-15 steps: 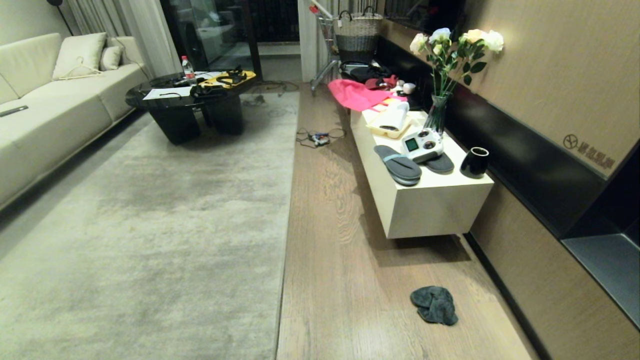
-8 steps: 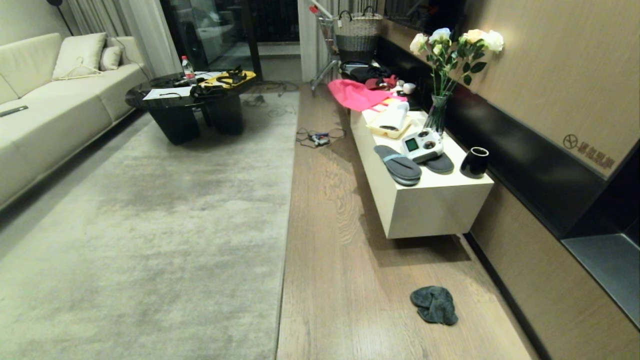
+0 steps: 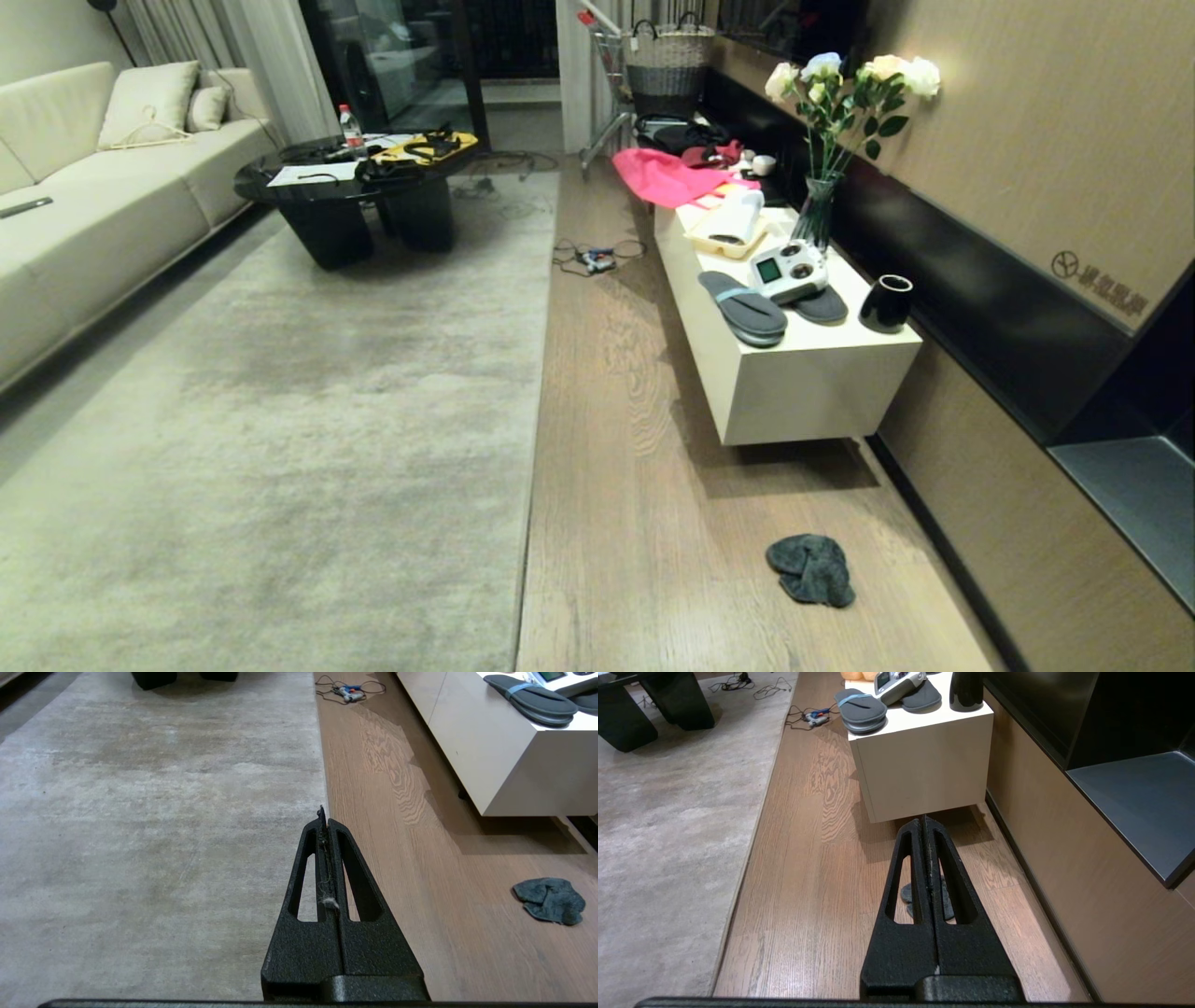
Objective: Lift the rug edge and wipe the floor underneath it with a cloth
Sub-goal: Pick up the rag
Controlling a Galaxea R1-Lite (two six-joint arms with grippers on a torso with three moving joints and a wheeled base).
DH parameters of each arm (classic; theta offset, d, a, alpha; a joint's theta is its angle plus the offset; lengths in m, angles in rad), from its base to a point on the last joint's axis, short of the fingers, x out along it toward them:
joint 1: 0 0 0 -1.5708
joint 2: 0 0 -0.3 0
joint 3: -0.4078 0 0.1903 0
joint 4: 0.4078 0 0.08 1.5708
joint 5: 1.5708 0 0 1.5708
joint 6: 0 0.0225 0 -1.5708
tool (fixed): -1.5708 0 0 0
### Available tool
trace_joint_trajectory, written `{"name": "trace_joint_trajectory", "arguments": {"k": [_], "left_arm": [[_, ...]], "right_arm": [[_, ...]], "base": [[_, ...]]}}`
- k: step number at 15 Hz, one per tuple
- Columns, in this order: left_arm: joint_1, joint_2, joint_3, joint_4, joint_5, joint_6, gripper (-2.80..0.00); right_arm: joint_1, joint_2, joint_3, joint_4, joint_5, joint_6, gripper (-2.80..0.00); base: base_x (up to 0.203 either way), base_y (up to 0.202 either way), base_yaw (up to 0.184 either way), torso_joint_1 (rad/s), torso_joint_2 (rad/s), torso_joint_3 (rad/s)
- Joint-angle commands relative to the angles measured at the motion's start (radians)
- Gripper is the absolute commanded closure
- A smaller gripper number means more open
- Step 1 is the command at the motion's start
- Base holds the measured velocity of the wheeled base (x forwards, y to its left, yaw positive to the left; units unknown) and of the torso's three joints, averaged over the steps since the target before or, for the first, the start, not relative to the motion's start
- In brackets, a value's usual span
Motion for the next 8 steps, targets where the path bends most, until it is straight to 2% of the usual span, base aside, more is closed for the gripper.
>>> {"name": "trace_joint_trajectory", "arguments": {"k": [1,8], "left_arm": [[0.000,0.000,0.000,0.000,0.000,-0.001,0.00],[-0.002,0.000,0.000,0.000,0.002,-0.006,0.00]], "right_arm": [[0.000,0.000,0.000,-0.001,0.001,0.000,0.00],[0.000,0.000,0.000,-0.001,-0.001,0.000,0.00]], "base": [[0.000,0.000,0.000,0.007,0.00,-0.056],[0.000,0.000,0.000,0.002,0.00,-0.173]]}}
